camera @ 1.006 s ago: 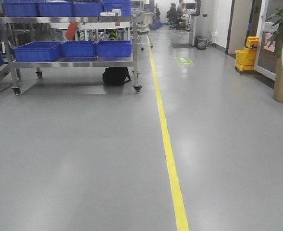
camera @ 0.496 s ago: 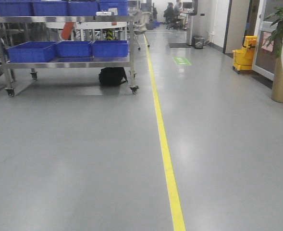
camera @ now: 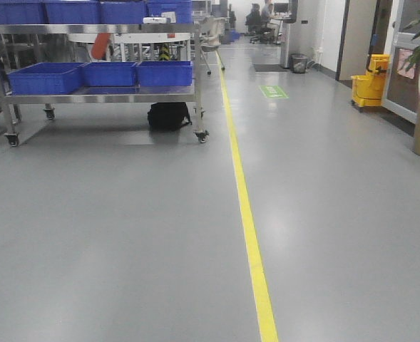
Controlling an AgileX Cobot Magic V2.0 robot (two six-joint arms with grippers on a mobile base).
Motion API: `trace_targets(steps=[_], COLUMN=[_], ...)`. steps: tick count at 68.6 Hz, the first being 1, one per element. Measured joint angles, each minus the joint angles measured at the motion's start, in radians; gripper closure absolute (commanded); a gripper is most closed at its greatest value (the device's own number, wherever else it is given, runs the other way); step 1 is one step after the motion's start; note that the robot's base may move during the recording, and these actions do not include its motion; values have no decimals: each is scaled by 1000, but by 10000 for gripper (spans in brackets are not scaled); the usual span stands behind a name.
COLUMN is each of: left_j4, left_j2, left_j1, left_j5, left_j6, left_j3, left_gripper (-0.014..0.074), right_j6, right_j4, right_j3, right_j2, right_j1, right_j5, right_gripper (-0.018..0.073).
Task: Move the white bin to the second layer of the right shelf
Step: 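Drive the base down the aisle carrying the bin in the right gripper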
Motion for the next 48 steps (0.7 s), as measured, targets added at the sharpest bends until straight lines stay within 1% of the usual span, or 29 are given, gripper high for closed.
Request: trace_targets(steps=[48], left_j4=[0], left_j2=[0], left_j1=[0], left_j5=[0], left_j6=[0], left_j3=[0], left_gripper=[512], right_j6=[0], right_j4=[0], right_j3=[0], right_j2=[0], right_j1=[0], right_j5=[0], right_gripper=[500])
